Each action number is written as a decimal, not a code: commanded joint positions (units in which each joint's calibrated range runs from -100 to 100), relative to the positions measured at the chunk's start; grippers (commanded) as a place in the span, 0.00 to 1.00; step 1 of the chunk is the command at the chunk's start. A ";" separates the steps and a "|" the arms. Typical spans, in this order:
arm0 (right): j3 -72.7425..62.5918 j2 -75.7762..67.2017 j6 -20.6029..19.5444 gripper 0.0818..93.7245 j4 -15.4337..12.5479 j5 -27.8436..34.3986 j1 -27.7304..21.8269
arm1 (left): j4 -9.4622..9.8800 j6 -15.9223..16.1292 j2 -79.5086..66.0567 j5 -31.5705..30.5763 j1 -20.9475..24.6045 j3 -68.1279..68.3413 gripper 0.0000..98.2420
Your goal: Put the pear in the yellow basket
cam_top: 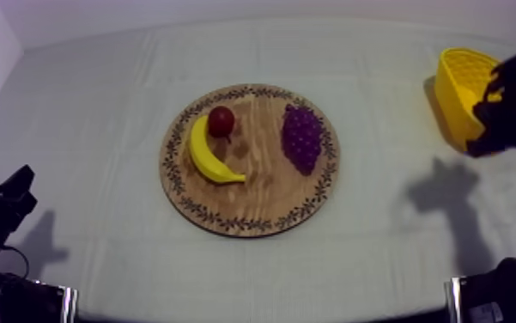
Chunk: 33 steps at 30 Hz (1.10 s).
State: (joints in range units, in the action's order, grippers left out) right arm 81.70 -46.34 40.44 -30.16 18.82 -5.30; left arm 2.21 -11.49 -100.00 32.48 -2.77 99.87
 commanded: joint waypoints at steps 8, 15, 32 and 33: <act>10.31 -20.91 -6.57 0.00 7.25 5.64 2.73 | 0.02 -0.02 0.00 0.01 -0.01 0.02 0.00; 13.94 -33.94 -13.32 0.00 14.12 12.07 3.74 | 0.02 0.01 0.00 0.01 -0.01 0.02 0.00; 17.56 -49.10 -28.13 0.09 27.94 19.45 6.21 | 0.02 -0.01 0.00 0.01 -0.01 0.02 0.00; 17.72 -49.17 -27.66 0.09 28.14 19.24 6.21 | 0.02 -0.01 0.00 0.01 -0.01 0.02 0.00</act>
State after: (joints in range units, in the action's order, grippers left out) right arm 99.26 -95.54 11.87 -2.17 38.57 0.90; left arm 2.21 -11.49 -100.00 32.48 -2.77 99.87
